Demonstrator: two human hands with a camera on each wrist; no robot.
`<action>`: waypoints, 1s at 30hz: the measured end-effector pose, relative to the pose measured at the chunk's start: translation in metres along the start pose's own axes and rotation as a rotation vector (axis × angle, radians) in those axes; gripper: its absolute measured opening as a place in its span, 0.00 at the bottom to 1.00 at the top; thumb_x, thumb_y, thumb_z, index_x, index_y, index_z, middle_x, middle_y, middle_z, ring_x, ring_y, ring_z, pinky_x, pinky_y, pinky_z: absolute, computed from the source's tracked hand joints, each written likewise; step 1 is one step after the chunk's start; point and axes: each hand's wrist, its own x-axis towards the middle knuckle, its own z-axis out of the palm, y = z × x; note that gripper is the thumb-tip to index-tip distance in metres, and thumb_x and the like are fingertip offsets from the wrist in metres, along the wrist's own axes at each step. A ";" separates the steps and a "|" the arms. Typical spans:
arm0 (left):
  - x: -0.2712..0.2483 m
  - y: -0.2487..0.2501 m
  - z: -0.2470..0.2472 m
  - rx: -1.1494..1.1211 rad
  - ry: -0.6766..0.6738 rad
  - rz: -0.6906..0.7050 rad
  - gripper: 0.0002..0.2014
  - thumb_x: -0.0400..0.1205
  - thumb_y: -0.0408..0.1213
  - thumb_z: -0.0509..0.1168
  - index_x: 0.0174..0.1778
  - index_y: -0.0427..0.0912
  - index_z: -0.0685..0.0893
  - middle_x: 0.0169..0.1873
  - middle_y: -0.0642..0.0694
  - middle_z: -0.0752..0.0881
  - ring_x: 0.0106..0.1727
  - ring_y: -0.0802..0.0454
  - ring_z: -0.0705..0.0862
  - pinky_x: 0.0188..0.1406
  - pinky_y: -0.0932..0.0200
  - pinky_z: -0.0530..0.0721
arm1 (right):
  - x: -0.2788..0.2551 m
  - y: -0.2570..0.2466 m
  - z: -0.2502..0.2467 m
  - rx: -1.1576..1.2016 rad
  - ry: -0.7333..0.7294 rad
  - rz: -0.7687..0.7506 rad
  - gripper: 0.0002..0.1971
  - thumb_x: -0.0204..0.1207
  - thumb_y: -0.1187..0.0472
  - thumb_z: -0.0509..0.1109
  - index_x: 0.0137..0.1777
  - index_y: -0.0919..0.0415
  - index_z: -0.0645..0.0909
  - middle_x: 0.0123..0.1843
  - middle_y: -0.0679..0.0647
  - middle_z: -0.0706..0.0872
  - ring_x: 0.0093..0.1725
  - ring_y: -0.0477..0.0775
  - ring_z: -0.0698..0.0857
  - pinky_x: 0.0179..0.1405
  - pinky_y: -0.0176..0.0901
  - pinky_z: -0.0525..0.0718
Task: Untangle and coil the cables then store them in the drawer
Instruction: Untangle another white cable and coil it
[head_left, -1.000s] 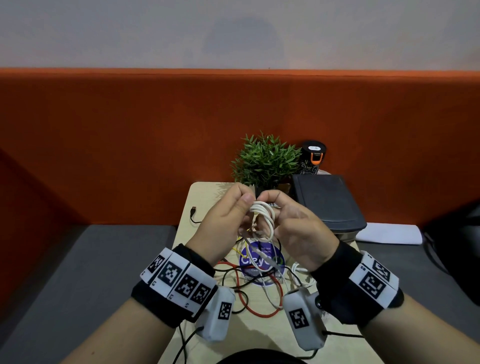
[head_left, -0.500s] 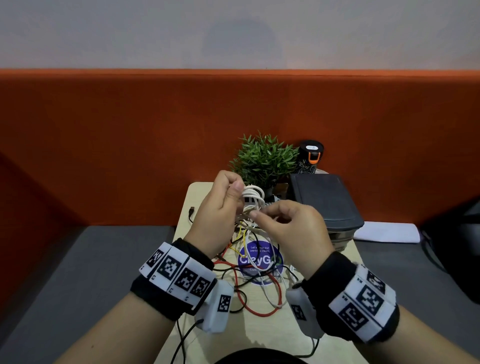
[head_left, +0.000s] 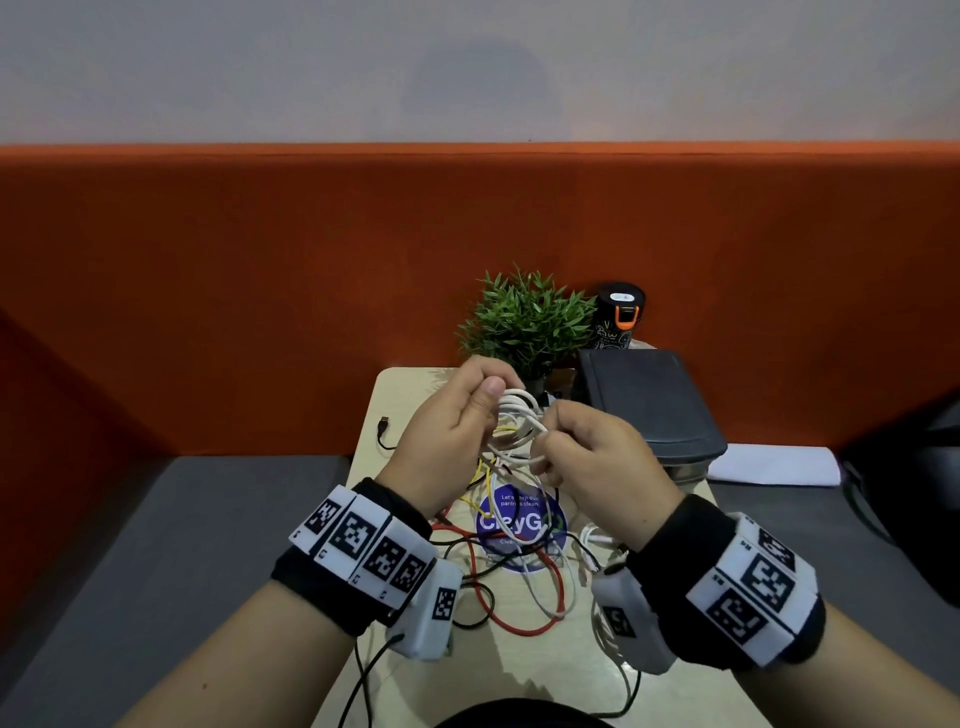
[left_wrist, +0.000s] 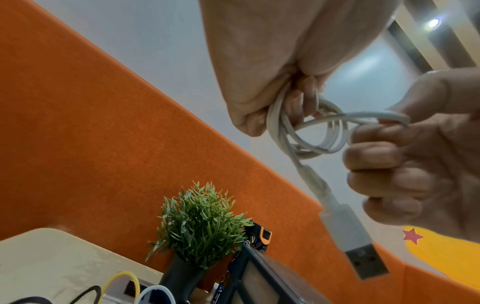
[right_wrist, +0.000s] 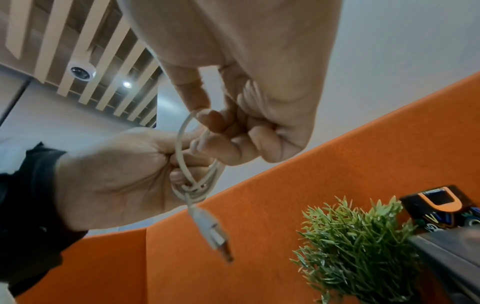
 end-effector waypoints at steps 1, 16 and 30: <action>-0.001 0.000 -0.001 0.019 -0.012 0.015 0.12 0.86 0.46 0.53 0.49 0.54 0.82 0.34 0.44 0.82 0.30 0.50 0.76 0.31 0.56 0.74 | 0.000 0.000 -0.002 0.027 -0.043 0.024 0.10 0.75 0.66 0.62 0.32 0.64 0.73 0.30 0.60 0.83 0.31 0.58 0.80 0.34 0.55 0.80; 0.001 -0.012 -0.012 0.118 0.128 -0.160 0.12 0.86 0.39 0.59 0.42 0.50 0.86 0.17 0.59 0.73 0.21 0.63 0.69 0.25 0.64 0.65 | 0.005 0.011 -0.015 -0.168 -0.104 -0.006 0.08 0.82 0.59 0.64 0.46 0.56 0.85 0.43 0.44 0.86 0.42 0.33 0.80 0.48 0.36 0.76; 0.011 -0.008 -0.012 -0.189 0.503 -0.125 0.13 0.88 0.40 0.55 0.41 0.52 0.83 0.35 0.40 0.78 0.23 0.56 0.63 0.24 0.59 0.60 | -0.014 0.011 0.007 -0.419 0.154 -0.398 0.04 0.75 0.60 0.73 0.46 0.51 0.88 0.38 0.47 0.78 0.39 0.44 0.73 0.38 0.38 0.74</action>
